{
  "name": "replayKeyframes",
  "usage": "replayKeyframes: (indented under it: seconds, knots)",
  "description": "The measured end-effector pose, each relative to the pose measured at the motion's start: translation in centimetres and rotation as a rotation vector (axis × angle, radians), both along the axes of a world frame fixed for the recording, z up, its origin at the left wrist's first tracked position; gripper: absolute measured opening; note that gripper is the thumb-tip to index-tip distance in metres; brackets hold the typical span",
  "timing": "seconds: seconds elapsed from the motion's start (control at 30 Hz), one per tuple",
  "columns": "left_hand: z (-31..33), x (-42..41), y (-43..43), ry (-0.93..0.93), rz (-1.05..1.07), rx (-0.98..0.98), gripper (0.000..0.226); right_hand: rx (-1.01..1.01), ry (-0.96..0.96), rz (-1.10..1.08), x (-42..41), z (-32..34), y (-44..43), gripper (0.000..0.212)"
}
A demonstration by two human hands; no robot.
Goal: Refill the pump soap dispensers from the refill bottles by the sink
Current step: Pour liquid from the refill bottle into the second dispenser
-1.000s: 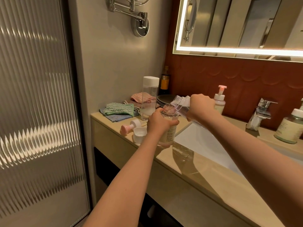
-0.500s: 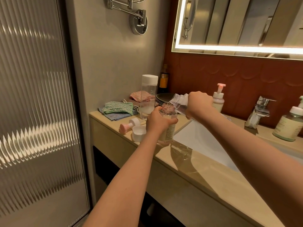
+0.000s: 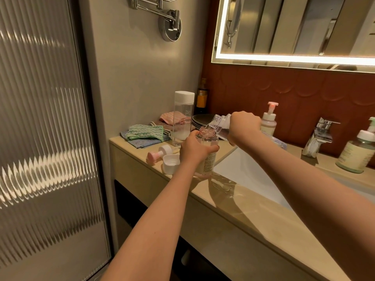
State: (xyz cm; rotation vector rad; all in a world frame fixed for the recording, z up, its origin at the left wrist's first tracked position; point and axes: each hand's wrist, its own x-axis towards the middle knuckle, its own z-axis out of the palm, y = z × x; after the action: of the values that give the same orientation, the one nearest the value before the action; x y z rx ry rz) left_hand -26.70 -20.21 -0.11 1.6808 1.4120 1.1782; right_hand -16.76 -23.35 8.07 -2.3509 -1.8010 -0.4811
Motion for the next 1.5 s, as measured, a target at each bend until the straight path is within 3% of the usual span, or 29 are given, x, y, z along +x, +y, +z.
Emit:
replayKeyframes:
  seconds: [1.5]
  knots:
    - [-0.62, 0.17, 0.65, 0.004, 0.022, 0.014, 0.084, 0.025, 0.009, -0.016, -0.78, -0.31, -0.15, 0.033]
